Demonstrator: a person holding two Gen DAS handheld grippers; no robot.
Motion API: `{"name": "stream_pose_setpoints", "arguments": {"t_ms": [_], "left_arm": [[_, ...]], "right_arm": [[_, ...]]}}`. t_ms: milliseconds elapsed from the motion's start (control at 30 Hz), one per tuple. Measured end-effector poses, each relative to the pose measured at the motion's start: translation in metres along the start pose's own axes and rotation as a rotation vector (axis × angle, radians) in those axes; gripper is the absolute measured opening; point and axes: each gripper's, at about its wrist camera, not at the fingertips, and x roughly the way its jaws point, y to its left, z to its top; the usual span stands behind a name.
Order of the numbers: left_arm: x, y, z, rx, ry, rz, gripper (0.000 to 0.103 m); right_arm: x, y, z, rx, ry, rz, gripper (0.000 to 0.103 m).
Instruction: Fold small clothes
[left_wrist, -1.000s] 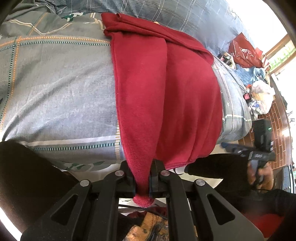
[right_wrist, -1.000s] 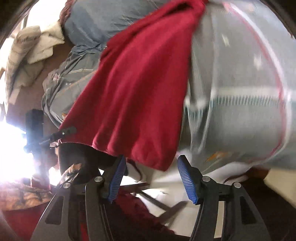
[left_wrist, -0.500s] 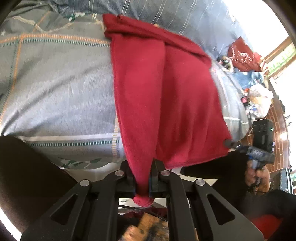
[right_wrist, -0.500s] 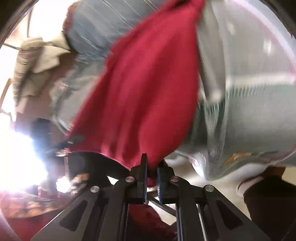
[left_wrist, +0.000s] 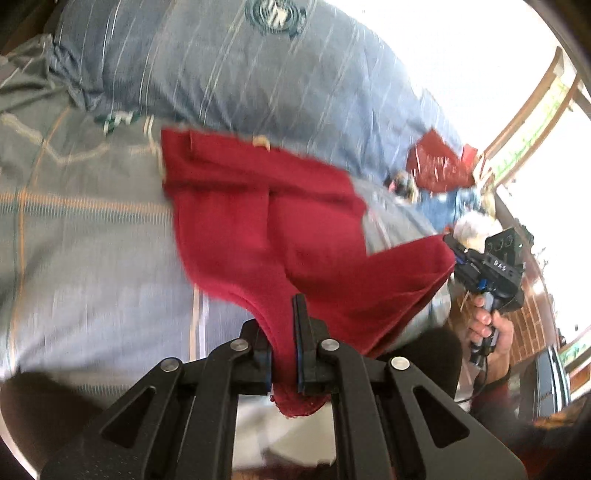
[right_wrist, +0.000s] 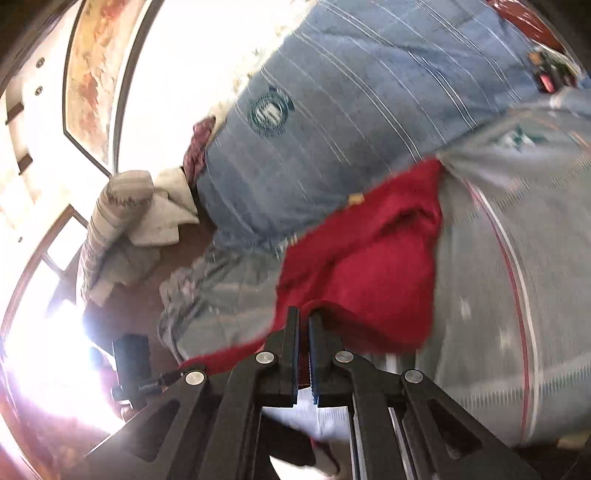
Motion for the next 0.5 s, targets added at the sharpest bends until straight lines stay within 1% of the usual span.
{"name": "stream_pose_setpoints", "arguments": {"t_ms": [100,167,200,267,367,467,500], "left_arm": [[0.012,0.005,0.038,0.014,-0.058,0.021,0.006],[0.024,0.008,0.063,0.018,-0.086,0.030,0.006],[0.033,0.010,0.077,0.021,-0.096,0.039,0.006],[0.054,0.016,0.102,0.030,-0.110,0.070,0.006],[0.084,0.028,0.133,0.010,-0.112,0.095,0.006],[0.121,0.049,0.163,-0.042,-0.099,0.112,0.006],[0.134,0.056,0.171,-0.056,-0.094,0.126,0.006]], "right_arm": [[0.025,0.000,0.037,-0.033,-0.011,-0.007,0.003],[0.048,-0.004,0.064,-0.064,-0.015,-0.052,0.003],[0.057,-0.008,0.074,-0.065,-0.013,-0.060,0.003],[0.076,-0.018,0.092,-0.068,-0.013,-0.093,0.003],[0.109,-0.040,0.118,-0.038,-0.013,-0.121,0.003],[0.139,-0.059,0.139,-0.027,-0.010,-0.173,0.003],[0.152,-0.069,0.145,-0.022,-0.009,-0.206,0.003]]}}
